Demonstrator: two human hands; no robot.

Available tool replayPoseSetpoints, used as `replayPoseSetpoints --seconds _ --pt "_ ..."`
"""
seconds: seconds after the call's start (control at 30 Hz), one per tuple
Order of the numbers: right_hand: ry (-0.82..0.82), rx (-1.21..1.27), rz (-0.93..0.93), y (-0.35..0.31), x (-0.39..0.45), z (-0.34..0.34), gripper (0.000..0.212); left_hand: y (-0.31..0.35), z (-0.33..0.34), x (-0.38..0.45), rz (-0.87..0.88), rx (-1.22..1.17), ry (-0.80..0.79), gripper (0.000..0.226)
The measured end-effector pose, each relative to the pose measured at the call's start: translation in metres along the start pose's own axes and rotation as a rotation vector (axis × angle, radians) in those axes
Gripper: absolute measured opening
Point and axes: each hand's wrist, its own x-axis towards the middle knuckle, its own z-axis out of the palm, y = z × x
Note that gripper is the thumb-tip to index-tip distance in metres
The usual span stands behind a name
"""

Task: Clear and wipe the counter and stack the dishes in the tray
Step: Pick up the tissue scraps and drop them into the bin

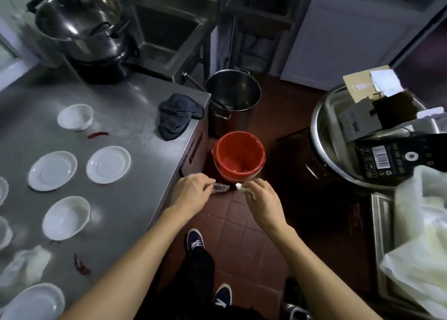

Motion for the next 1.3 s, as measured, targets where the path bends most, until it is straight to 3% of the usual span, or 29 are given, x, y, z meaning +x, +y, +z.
replayPoseSetpoints --seconds 0.27,0.6,1.03,1.3 --pt "-0.139 -0.127 0.053 0.015 0.062 0.02 0.026 -0.042 0.026 0.072 -0.063 -0.131 -0.097 0.022" --pt "-0.127 -0.111 0.147 0.057 0.129 0.012 0.025 -0.025 0.041 0.155 -0.018 -0.083 -0.231 0.02" --pt "-0.253 -0.013 0.168 0.189 0.247 -0.004 0.017 0.043 0.093 0.303 -0.132 0.025 -0.311 0.022" --pt "-0.326 -0.007 0.252 0.246 0.291 0.026 0.022 0.034 0.14 0.361 -0.254 -0.018 -0.335 0.022"
